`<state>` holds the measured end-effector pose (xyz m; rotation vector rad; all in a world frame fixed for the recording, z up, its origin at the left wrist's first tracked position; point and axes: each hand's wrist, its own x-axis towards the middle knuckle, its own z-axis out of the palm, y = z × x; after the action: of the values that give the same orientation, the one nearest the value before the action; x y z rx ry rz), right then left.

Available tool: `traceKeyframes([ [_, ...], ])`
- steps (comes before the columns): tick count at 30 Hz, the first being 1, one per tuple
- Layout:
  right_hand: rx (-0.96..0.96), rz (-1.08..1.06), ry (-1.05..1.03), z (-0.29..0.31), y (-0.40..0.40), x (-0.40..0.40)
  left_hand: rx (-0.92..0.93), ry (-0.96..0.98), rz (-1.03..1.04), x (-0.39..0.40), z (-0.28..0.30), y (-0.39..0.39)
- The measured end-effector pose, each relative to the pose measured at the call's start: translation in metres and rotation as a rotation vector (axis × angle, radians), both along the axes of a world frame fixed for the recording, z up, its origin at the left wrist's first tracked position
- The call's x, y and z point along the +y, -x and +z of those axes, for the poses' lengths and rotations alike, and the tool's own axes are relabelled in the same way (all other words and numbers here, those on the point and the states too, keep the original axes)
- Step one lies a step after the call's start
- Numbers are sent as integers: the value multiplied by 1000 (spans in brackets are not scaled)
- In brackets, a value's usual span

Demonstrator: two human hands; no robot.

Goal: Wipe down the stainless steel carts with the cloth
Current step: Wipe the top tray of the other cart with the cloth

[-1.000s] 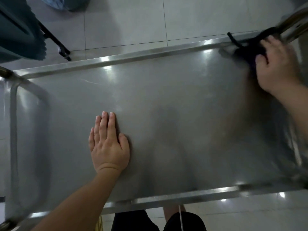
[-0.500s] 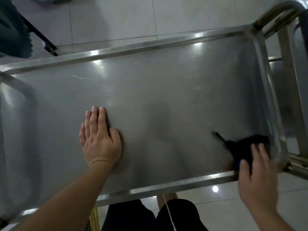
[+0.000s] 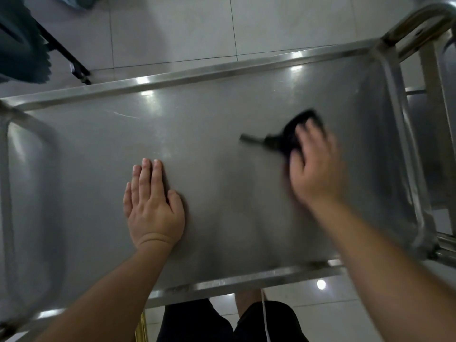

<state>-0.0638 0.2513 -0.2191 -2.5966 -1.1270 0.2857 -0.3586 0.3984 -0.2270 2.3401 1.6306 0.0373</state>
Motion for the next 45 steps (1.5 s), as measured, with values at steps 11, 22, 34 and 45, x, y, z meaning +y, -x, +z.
traceKeyframes([
  [11, -26, 220, 86, 24, -121, -3, 1, -2, -1, 1, -5, 3],
  [22, 91, 761, 158, 17, 24, -99, 10, -14, 2, 0, -8, 4],
  [34, 18, 375, 144, 12, -5, 195, -48, 6, 24, 1, -5, 3],
  [45, 96, 843, 202, 15, 196, -73, -101, 96, 11, 6, 2, 8],
])
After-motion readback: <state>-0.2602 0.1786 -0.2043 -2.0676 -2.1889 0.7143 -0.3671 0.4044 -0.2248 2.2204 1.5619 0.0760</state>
